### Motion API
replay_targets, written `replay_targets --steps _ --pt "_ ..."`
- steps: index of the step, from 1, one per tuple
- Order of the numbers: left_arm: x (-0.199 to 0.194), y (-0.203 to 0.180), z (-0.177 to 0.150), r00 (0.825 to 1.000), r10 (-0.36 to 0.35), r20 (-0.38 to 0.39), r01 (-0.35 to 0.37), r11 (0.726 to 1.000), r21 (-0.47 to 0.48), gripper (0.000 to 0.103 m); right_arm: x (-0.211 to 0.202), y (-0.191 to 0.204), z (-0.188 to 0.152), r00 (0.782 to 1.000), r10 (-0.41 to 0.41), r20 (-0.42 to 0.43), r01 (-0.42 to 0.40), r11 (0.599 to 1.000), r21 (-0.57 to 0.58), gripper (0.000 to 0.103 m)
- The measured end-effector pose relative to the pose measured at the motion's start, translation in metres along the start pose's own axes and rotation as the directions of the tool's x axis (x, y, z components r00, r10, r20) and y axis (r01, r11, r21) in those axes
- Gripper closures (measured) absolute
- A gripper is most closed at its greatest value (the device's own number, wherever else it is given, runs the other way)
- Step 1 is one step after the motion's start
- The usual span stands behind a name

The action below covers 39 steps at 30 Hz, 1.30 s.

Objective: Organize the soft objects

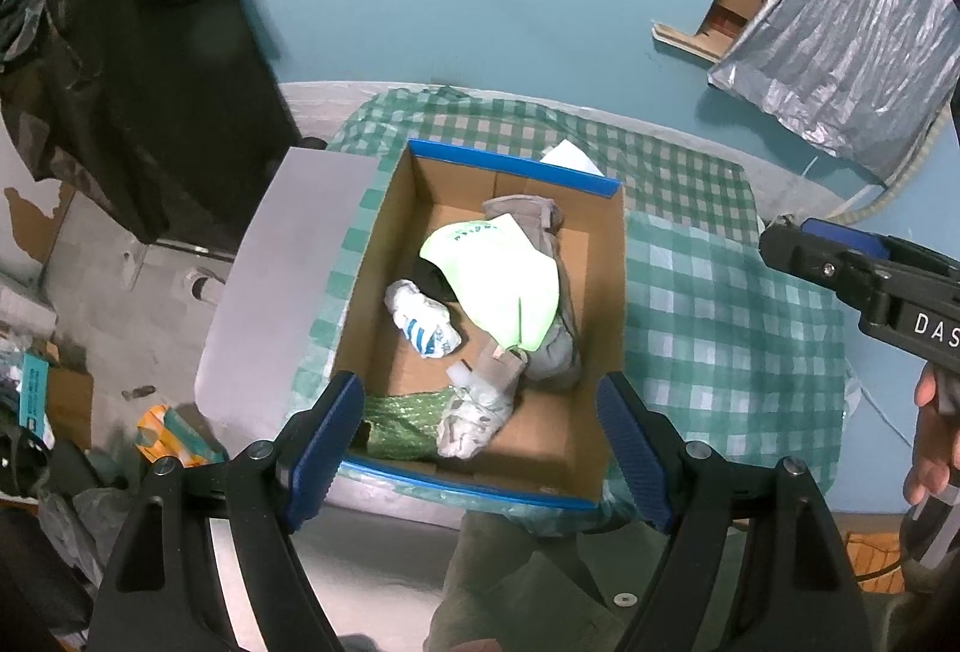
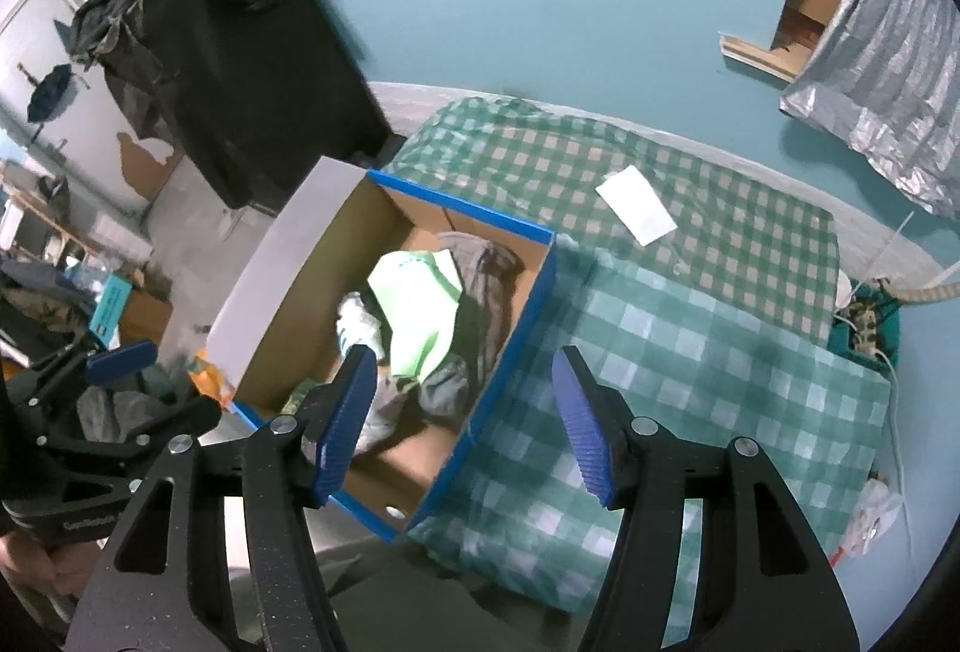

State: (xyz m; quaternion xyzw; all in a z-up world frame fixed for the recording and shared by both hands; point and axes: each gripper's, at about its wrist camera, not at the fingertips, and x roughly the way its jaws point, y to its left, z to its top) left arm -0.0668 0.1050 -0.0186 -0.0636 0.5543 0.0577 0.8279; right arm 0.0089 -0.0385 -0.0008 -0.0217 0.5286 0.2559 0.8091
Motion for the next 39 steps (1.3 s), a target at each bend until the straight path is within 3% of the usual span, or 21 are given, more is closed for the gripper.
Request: replay_targets --steps 39 --pt "0.001 -0.017 0.001 1.0 0.007 -0.007 -0.007 1.0 0.0 0.022 -0.006 -0.012 -0.002 1.0 -0.001 -0.016 0.001 1.0 -0.015 0.042"
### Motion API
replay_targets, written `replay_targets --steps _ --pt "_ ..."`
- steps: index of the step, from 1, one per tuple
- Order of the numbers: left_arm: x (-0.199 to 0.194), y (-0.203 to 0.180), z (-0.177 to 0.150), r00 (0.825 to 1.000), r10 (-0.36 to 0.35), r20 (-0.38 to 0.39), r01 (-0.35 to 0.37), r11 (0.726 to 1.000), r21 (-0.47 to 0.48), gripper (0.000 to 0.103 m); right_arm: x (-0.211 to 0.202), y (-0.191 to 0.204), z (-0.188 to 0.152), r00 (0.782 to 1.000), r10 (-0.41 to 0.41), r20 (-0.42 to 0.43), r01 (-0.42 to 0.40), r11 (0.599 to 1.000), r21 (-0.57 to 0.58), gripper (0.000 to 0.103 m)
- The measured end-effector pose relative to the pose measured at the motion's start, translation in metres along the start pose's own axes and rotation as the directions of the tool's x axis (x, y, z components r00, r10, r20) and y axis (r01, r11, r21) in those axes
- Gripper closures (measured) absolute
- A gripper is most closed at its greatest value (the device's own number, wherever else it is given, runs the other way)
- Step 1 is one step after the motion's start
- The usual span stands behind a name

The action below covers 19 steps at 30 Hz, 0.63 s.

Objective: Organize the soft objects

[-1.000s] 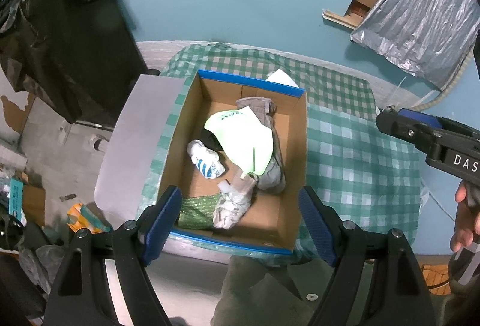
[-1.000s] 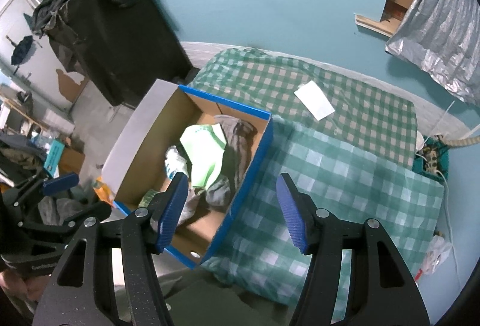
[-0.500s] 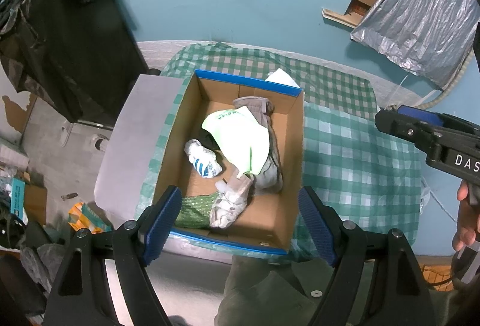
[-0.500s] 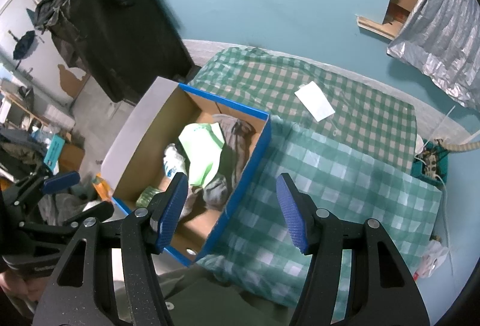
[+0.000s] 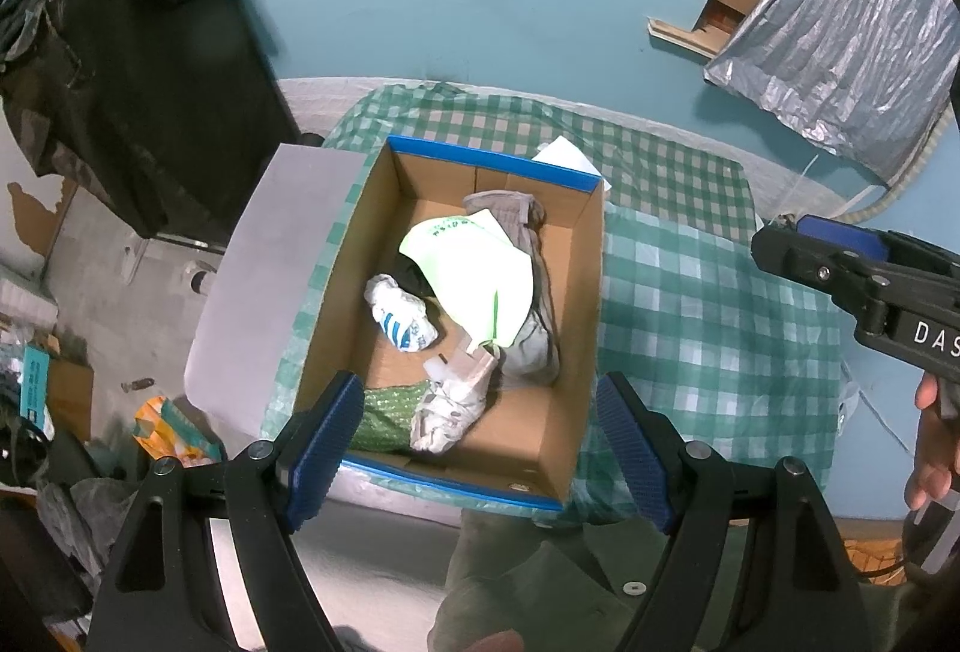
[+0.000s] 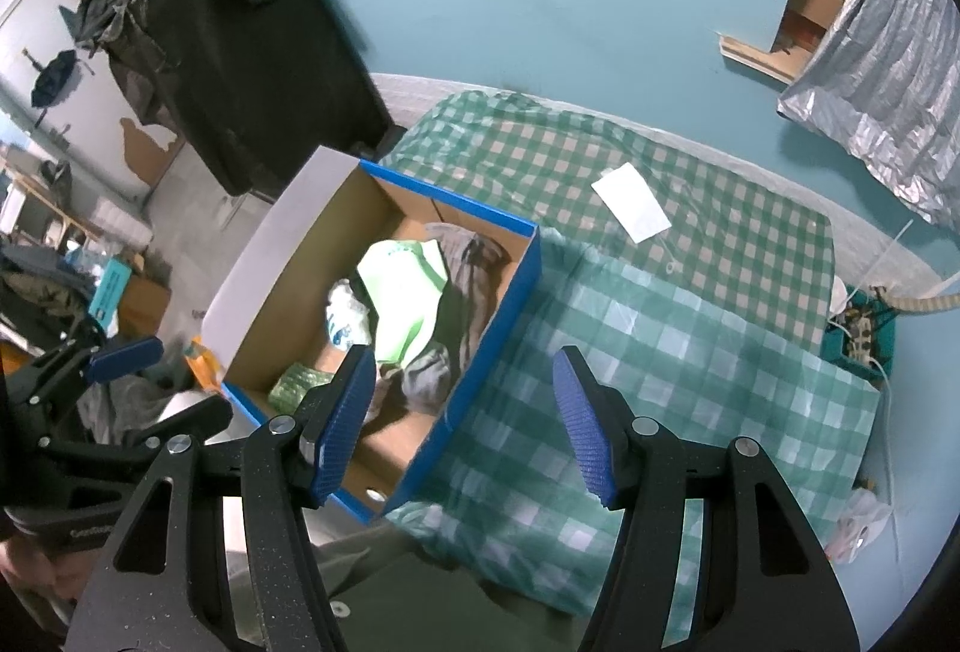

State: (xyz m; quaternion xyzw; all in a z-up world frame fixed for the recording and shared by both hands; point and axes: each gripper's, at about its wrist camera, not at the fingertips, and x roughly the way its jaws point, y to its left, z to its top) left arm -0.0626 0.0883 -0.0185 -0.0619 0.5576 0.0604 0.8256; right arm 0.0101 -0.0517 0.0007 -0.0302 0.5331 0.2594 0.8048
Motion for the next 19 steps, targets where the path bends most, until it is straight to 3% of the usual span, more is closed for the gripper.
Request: replay_targets --steps 19 --pt "-0.0003 -0.0061 -0.0041 1.0 0.012 -0.004 -0.012 1.0 0.003 0.022 -0.0012 0.0006 -0.0032 1.0 0.001 0.001 -0.001 1.0 -0.001 0.042"
